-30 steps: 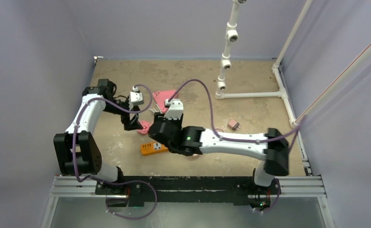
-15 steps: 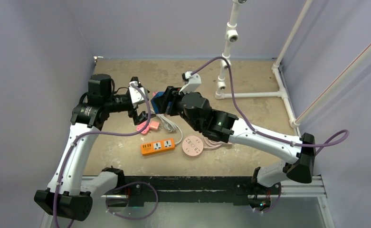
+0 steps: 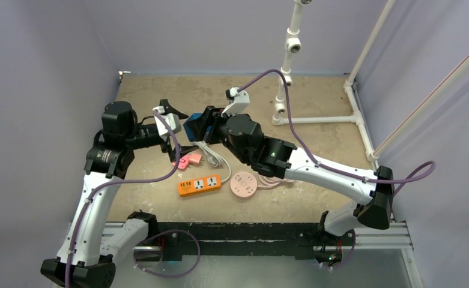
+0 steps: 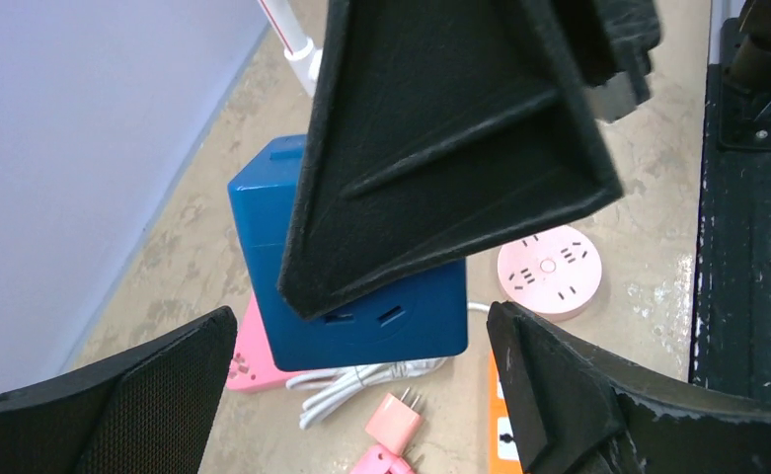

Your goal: Insert the plug

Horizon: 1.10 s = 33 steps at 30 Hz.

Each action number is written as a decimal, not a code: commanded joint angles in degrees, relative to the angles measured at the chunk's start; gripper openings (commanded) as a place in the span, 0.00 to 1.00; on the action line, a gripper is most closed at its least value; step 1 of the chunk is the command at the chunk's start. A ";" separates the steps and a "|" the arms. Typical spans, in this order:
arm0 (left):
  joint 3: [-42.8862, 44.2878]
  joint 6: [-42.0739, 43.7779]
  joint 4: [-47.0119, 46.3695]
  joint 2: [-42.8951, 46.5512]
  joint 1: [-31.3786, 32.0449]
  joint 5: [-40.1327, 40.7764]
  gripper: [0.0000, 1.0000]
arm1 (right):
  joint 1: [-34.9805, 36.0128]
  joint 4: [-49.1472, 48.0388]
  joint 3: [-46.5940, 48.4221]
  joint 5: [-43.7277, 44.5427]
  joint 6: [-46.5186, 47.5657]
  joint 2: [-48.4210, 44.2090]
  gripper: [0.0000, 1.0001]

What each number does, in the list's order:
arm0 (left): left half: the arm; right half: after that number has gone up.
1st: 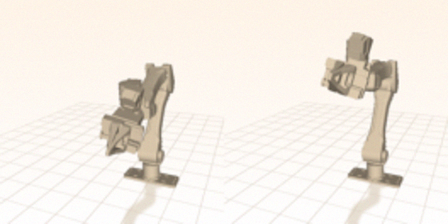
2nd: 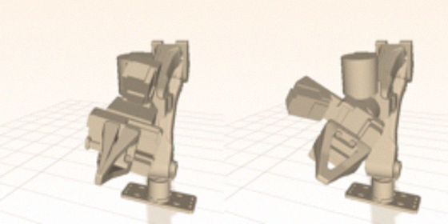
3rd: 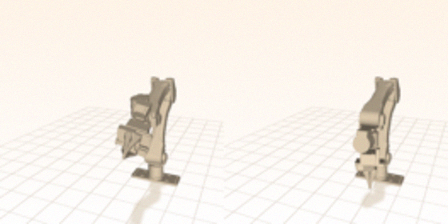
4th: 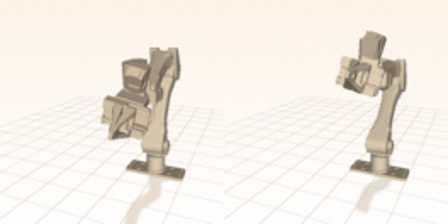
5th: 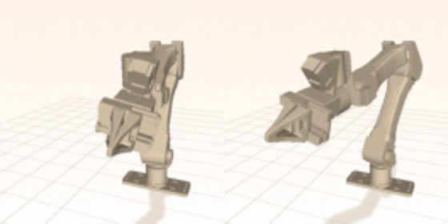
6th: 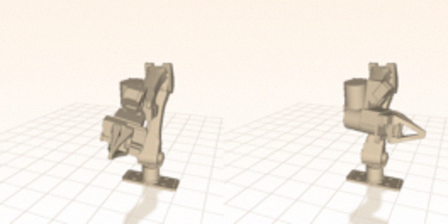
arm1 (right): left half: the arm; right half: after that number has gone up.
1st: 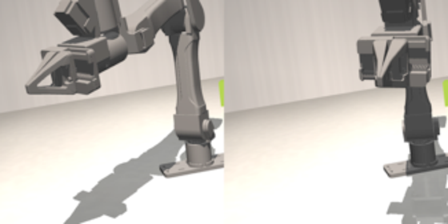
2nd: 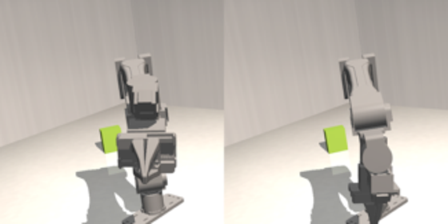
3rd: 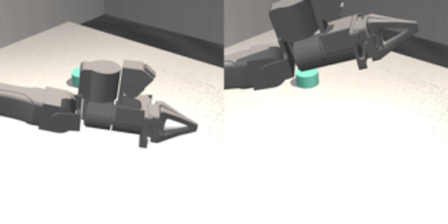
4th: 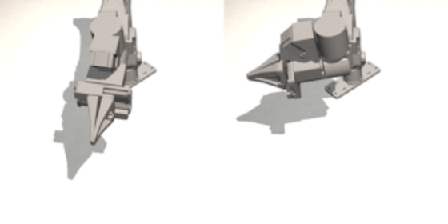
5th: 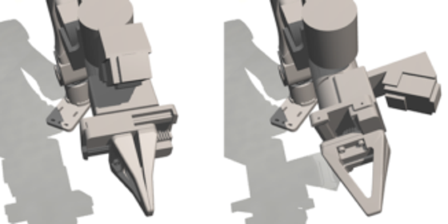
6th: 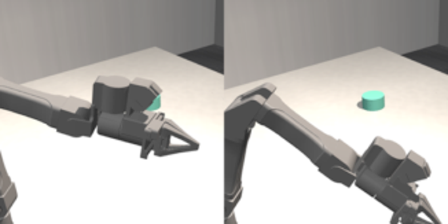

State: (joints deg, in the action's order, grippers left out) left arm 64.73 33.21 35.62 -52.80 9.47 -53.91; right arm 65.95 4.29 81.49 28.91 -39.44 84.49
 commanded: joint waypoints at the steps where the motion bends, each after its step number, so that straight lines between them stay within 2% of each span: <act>1: -1.67 -8.08 -8.10 2.06 0.19 -4.09 0.99 | 0.52 -6.97 1.21 0.20 -1.05 -1.12 0.00; 3: -2.17 -11.34 -11.61 2.34 0.32 -4.08 0.99 | 0.94 -7.41 1.49 0.18 -1.29 -0.61 0.00; 6: -2.31 -11.75 -11.73 2.02 0.86 -3.55 0.98 | 1.44 -7.71 2.15 0.53 -1.34 -0.20 0.00; 11: -2.08 -10.40 -11.14 1.03 1.03 -3.49 0.77 | 2.36 -7.24 1.89 0.08 -1.59 0.38 0.00; 13: -2.10 -10.32 -11.60 0.43 1.23 -3.48 0.64 | 2.49 -7.34 1.36 -0.94 -1.26 0.21 0.00; 15: -1.92 -7.81 -10.19 -0.07 1.33 -3.48 0.46 | 2.51 -7.28 0.88 -1.88 -1.16 -0.15 0.00; 16: -1.69 -5.84 -8.18 -0.19 1.41 -3.36 0.34 | 2.51 -6.00 0.91 -2.92 -1.68 -0.38 0.00; 17: -1.43 -3.68 -6.62 -0.16 1.42 -3.20 0.10 | 2.47 -5.11 1.03 -5.05 -1.94 -0.75 0.08; 18: -1.44 -2.05 -5.45 0.03 1.42 -2.81 0.00 | 2.32 -4.89 1.09 -6.44 -1.77 -1.18 0.16; 21: -2.33 2.92 -3.25 1.80 1.42 -3.00 0.00 | 1.90 -2.55 2.32 -9.75 -1.43 -2.44 0.67; 23: -2.72 4.55 -2.91 2.68 1.42 -3.19 0.00 | 1.31 0.23 3.82 -11.72 -1.43 -2.32 0.78; 25: -2.57 8.03 -0.57 3.04 1.42 -3.66 0.00 | 1.05 2.73 5.23 -13.65 -1.39 -2.00 0.85; 28: -2.50 13.02 2.90 3.22 1.42 -3.71 0.00 | 0.75 4.53 5.64 -17.53 -1.48 -1.96 0.88; 33: -3.00 15.45 4.14 4.17 1.42 -3.90 0.00 | 0.43 6.69 5.72 -19.35 -1.87 -1.98 0.82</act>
State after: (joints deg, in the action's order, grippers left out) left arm 62.13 43.75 38.17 -49.45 10.66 -56.58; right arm 66.32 10.31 84.12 14.79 -40.97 84.99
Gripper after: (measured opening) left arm 0.610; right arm 0.852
